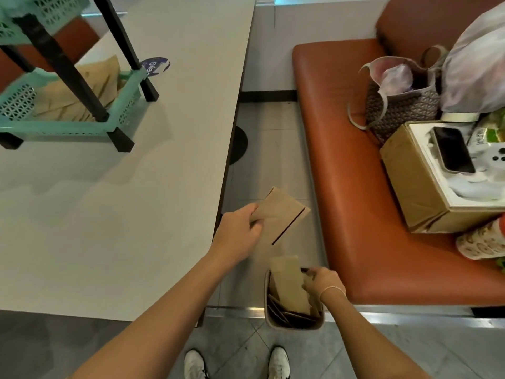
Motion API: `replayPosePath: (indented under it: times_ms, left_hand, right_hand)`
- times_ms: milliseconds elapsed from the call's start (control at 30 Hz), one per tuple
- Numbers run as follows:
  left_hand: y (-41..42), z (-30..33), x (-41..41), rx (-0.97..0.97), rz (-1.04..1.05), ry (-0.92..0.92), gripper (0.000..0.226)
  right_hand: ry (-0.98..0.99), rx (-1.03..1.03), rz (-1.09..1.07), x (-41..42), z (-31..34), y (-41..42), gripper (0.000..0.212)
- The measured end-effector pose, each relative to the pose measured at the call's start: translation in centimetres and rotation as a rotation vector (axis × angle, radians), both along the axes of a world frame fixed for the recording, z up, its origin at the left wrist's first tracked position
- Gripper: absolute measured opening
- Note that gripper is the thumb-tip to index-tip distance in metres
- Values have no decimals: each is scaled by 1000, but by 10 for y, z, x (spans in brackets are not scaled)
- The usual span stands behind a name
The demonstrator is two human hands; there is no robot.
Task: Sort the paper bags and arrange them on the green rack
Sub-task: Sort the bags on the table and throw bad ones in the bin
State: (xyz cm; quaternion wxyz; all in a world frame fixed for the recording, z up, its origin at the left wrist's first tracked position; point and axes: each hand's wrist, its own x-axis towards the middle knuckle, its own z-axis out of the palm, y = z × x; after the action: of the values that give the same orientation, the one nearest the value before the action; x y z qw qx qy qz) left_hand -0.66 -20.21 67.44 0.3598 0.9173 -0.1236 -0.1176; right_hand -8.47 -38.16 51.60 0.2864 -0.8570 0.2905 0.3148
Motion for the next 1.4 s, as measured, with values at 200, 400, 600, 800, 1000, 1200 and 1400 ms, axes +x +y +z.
replayPosePath:
  times_ms: [200, 400, 600, 800, 1000, 1200, 1400]
  left_hand:
    - [-3, 5, 5, -87, 31, 77, 29]
    - [-2, -1, 7, -111, 39, 233, 33]
    - [-2, -13, 10, -44, 84, 240, 48]
    - [1, -20, 14, 17, 87, 160, 58]
    - [5, -25, 13, 70, 3, 122, 42]
    - [11, -24, 13, 53, -16, 114, 38]
    - [13, -24, 13, 54, -28, 112, 38]
  right_hand:
    - [-220, 289, -280, 21, 19, -5, 79]
    - [-385, 707, -586, 39, 37, -5, 49]
    - [-423, 529, -658, 27, 20, -13, 30]
    - [-214, -87, -181, 2, 4, -15, 27]
    - [-49, -266, 139, -6, -15, -5, 40]
    - [-17, -306, 336, -2, -26, 5, 40]
    - [-29, -278, 364, 4, -27, 8, 40]
